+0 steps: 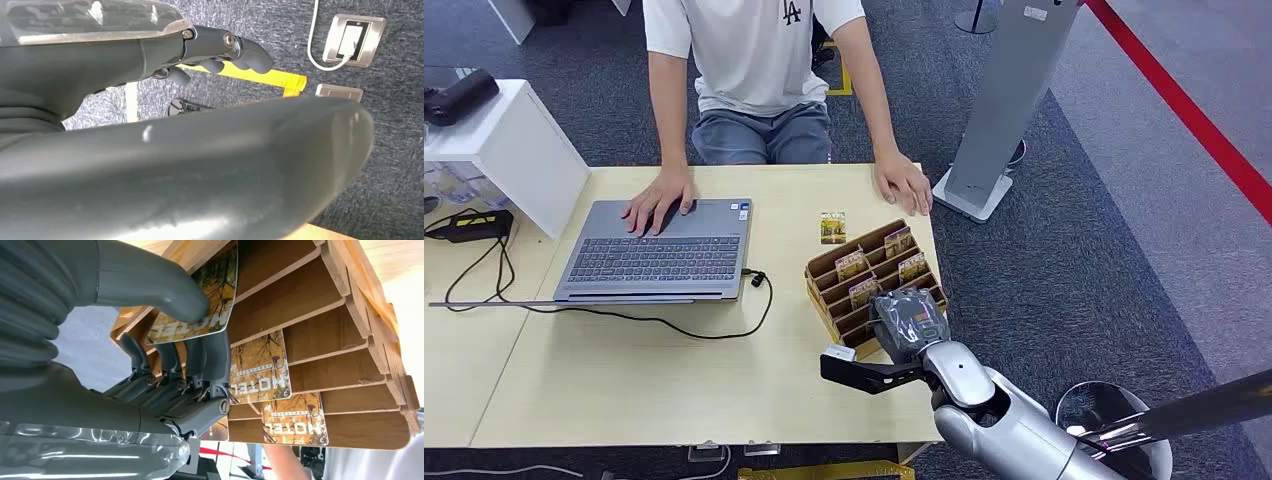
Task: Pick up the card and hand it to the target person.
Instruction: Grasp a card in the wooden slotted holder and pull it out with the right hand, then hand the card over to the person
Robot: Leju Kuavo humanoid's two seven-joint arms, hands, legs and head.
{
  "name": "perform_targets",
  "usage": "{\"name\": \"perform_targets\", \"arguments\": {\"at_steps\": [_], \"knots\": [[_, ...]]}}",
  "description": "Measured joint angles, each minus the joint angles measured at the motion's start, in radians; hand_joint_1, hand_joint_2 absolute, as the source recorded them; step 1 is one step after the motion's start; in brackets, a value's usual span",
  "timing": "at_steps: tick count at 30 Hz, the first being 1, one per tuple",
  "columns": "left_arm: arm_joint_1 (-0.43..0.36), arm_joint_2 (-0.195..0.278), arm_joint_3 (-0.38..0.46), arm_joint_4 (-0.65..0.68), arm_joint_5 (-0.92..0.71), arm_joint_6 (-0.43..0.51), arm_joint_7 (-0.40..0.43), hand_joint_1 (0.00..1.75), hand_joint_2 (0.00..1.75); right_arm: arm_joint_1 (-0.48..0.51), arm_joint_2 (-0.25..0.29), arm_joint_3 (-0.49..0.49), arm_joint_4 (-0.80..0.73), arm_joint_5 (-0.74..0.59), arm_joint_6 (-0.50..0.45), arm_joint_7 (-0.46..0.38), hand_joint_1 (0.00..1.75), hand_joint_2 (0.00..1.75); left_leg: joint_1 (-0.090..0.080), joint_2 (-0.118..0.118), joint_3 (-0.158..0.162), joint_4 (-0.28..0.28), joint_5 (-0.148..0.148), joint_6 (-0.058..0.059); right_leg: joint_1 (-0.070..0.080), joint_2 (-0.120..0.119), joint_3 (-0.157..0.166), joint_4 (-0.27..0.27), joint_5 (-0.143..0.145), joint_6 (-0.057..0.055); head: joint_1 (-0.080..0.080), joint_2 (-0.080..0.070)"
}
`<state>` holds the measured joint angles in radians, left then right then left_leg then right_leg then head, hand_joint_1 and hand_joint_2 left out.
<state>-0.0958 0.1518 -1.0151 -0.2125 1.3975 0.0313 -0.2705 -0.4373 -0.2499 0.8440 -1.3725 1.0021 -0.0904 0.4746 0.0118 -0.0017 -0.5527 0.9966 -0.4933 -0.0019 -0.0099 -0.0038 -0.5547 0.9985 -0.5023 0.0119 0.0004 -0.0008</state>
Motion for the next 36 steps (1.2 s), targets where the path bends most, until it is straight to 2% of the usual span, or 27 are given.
{"name": "perform_targets", "arguments": {"at_steps": [8,13,20,28,36], "knots": [[0.000,0.000,0.000,0.000,-0.008,-0.010,-0.004,0.00,0.00,0.000,0.000,0.000,0.000,-0.004,-0.002,0.004,1.62,1.75,0.000,0.000,0.001,0.000,0.000,0.000,0.000,0.000,0.001,0.000,0.000,0.000,0.000,0.000],[0.000,0.000,0.000,0.000,-0.023,-0.036,-0.012,0.00,0.00,-0.001,0.000,0.000,0.000,-0.005,-0.002,0.004,1.62,1.75,0.000,0.000,0.001,0.000,0.000,0.000,0.000,0.000,0.001,0.000,0.000,0.000,0.000,0.000],[0.001,0.000,0.000,0.000,-0.005,-0.022,-0.010,0.00,0.00,-0.013,-0.011,-0.005,-0.028,-0.024,0.004,0.022,1.62,1.75,0.000,0.000,0.001,0.000,0.000,0.000,0.000,0.000,0.001,0.000,0.000,0.000,0.000,0.000],[0.003,0.000,0.000,0.000,0.005,-0.011,-0.008,0.00,0.00,-0.066,-0.061,-0.045,-0.189,-0.018,-0.011,0.070,1.62,1.75,0.000,0.000,0.001,0.000,0.000,0.000,0.000,0.000,0.001,0.000,0.000,0.000,0.001,0.000],[0.003,0.000,0.000,0.000,0.006,-0.011,-0.008,0.00,0.00,-0.083,-0.087,-0.099,-0.378,0.028,-0.091,0.050,1.62,1.75,0.000,0.000,0.001,0.000,0.000,0.000,0.000,0.000,0.001,0.000,0.000,0.000,-0.001,0.000]]}}
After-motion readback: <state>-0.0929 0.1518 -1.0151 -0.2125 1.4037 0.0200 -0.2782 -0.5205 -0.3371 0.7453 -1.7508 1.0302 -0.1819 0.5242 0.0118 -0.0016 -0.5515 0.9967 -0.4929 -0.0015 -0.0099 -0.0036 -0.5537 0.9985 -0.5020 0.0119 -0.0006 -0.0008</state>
